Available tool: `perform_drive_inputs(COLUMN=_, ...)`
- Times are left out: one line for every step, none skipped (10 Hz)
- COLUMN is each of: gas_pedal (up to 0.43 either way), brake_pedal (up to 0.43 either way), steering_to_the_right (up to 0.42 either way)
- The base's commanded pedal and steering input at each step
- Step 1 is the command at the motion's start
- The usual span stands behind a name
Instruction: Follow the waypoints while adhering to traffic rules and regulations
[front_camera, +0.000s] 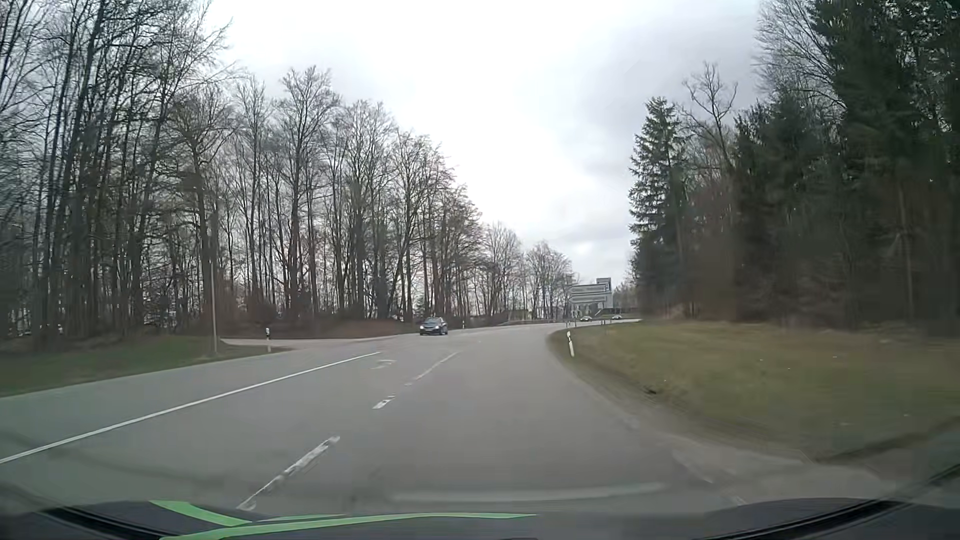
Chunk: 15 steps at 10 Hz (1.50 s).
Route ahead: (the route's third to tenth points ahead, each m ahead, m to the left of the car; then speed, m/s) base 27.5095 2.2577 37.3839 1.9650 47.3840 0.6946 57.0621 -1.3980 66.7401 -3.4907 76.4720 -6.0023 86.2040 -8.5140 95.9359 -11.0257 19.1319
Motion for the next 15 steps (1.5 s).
perform_drive_inputs(gas_pedal=0.110, brake_pedal=0.000, steering_to_the_right=0.015)
perform_drive_inputs(gas_pedal=0.110, brake_pedal=0.000, steering_to_the_right=0.015)
perform_drive_inputs(gas_pedal=0.110, brake_pedal=0.000, steering_to_the_right=0.015)
perform_drive_inputs(gas_pedal=0.098, brake_pedal=0.000, steering_to_the_right=0.015)
perform_drive_inputs(gas_pedal=0.087, brake_pedal=0.000, steering_to_the_right=0.015)
perform_drive_inputs(gas_pedal=0.087, brake_pedal=0.000, steering_to_the_right=0.015)
perform_drive_inputs(gas_pedal=0.087, brake_pedal=0.000, steering_to_the_right=0.015)
perform_drive_inputs(gas_pedal=0.087, brake_pedal=0.000, steering_to_the_right=0.015)
perform_drive_inputs(gas_pedal=0.087, brake_pedal=0.000, steering_to_the_right=0.015)
perform_drive_inputs(gas_pedal=0.087, brake_pedal=0.000, steering_to_the_right=0.015)
perform_drive_inputs(gas_pedal=0.087, brake_pedal=0.000, steering_to_the_right=0.015)
perform_drive_inputs(gas_pedal=0.087, brake_pedal=0.000, steering_to_the_right=0.015)
perform_drive_inputs(gas_pedal=0.087, brake_pedal=0.000, steering_to_the_right=0.015)
perform_drive_inputs(gas_pedal=0.087, brake_pedal=0.000, steering_to_the_right=0.015)
perform_drive_inputs(gas_pedal=0.087, brake_pedal=0.000, steering_to_the_right=0.015)
